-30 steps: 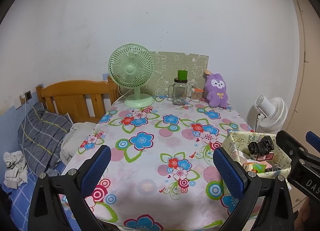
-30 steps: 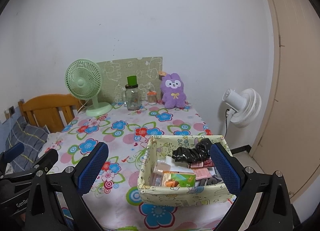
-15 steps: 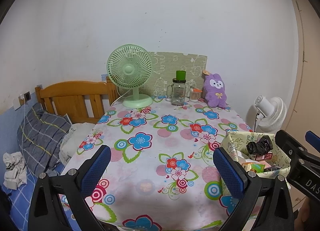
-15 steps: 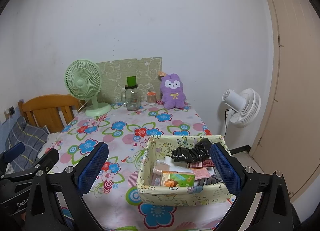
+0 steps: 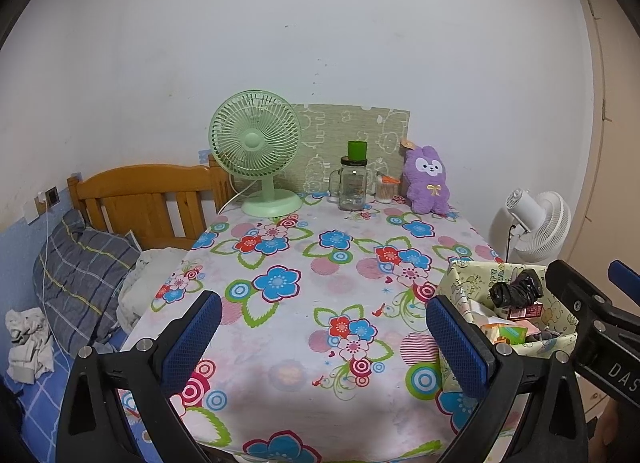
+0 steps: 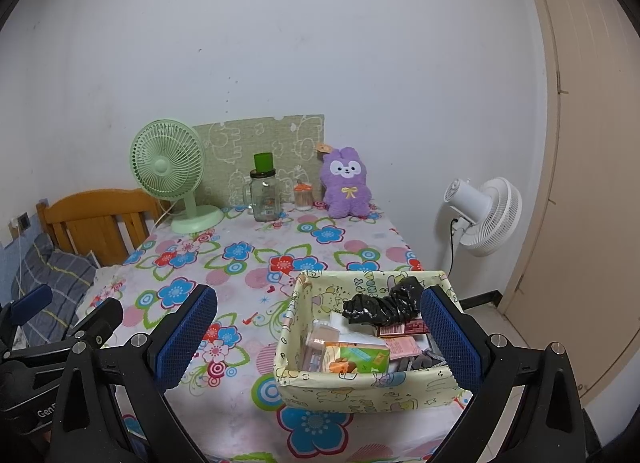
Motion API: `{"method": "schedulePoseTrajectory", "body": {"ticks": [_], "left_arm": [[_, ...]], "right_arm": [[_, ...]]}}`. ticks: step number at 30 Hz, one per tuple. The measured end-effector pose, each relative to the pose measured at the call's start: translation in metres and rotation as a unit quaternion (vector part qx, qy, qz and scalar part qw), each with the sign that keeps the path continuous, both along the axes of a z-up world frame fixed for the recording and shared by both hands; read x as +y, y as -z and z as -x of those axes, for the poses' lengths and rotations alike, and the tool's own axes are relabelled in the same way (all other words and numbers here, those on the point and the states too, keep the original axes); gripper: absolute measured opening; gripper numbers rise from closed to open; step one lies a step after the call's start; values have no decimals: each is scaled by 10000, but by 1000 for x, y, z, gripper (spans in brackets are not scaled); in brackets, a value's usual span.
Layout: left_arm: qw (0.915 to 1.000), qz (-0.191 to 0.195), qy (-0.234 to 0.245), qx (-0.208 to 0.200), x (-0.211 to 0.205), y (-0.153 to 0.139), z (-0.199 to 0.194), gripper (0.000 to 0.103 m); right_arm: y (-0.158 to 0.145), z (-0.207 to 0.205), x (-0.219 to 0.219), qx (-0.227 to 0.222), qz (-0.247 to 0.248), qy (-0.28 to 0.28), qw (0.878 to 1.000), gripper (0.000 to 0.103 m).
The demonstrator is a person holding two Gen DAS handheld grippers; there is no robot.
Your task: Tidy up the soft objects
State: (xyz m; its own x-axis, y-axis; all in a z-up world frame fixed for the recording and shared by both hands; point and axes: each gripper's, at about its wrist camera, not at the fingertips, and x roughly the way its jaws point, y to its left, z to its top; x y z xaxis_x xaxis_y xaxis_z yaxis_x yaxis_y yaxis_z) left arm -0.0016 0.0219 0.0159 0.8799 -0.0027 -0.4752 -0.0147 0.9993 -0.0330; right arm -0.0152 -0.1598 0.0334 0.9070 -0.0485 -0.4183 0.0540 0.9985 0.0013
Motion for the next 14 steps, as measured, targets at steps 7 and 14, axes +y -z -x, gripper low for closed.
{"method": "schedulePoseTrajectory", "body": {"ticks": [7, 14], "left_arm": [[10000, -1, 3, 8, -1, 0, -1, 103], [10000, 0, 3, 7, -1, 0, -1, 103]], "right_arm": [[0, 0, 0, 2, 6, 1, 10000, 103], [0, -1, 0, 6, 0, 6, 10000, 103]]}}
